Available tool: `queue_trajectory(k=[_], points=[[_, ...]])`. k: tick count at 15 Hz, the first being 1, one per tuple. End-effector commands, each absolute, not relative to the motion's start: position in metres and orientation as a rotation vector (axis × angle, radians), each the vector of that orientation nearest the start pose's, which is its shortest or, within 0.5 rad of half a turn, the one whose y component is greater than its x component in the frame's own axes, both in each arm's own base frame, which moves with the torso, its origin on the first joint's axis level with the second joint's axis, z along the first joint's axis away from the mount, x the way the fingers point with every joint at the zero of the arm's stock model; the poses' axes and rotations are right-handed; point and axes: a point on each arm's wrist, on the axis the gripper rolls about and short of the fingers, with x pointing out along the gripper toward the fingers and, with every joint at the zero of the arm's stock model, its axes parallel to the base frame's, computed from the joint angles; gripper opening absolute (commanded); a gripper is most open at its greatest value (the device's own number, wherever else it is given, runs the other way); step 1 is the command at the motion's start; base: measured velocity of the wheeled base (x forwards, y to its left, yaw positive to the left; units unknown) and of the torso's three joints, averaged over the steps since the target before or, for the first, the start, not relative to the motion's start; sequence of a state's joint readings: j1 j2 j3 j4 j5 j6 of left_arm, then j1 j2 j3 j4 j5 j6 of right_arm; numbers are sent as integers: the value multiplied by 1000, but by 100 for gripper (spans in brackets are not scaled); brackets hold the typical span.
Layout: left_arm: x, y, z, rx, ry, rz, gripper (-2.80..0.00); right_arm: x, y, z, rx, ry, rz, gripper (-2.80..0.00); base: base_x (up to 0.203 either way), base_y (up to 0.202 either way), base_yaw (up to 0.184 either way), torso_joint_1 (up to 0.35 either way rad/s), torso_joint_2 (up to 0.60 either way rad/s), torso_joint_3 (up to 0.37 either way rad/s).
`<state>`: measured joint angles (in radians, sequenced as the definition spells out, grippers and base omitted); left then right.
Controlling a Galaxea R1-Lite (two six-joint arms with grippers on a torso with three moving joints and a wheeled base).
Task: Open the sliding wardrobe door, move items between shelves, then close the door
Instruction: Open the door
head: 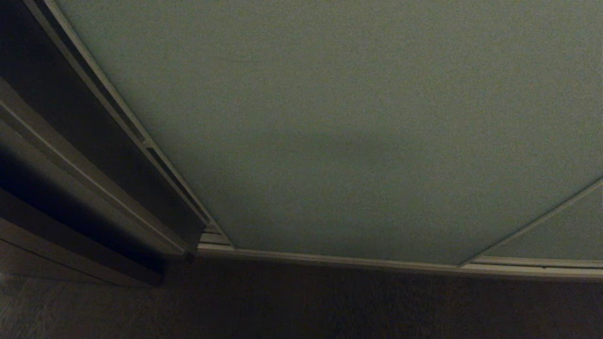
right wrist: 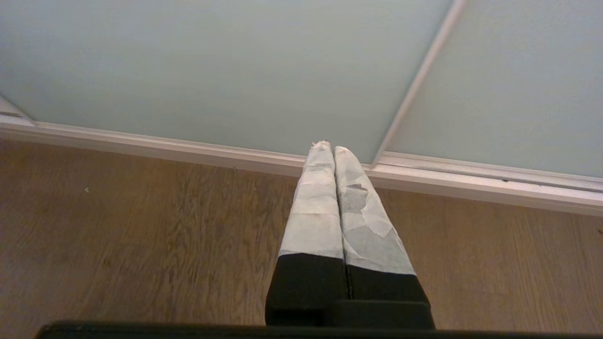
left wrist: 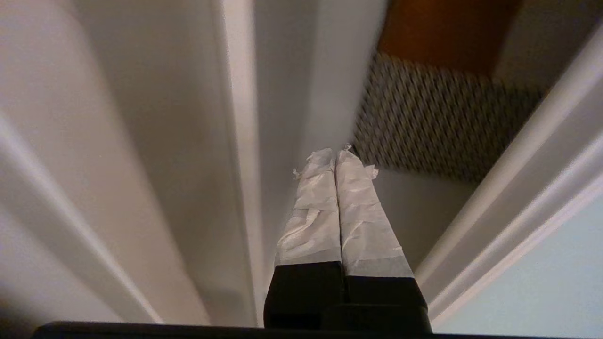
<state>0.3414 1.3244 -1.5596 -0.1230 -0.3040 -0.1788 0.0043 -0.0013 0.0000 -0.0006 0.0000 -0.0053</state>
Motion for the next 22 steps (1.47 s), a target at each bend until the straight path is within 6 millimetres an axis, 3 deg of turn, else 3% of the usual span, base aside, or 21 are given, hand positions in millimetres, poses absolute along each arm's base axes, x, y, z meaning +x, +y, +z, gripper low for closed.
queue_trajectory(k=[1, 5, 9, 19, 22], points=[[178, 45, 435, -76, -291, -49, -280, -23, 0, 75, -6, 2, 4, -280, 0, 0, 0, 0, 0, 0], [210, 23, 419, -104, -175, -180, -280, -23, 0, 75, -6, 0, 5, -280, 0, 0, 0, 0, 0, 0], [233, 6, 422, -119, -184, -182, -280, -23, 0, 75, -6, 2, 5, -280, 0, 0, 0, 0, 0, 0], [259, -66, 428, -97, -207, -260, -280, -23, 0, 75, -6, 0, 5, -280, 0, 0, 0, 0, 0, 0], [257, -91, 431, -107, -216, -306, -280, -23, 0, 75, -6, 0, 5, -280, 0, 0, 0, 0, 0, 0]])
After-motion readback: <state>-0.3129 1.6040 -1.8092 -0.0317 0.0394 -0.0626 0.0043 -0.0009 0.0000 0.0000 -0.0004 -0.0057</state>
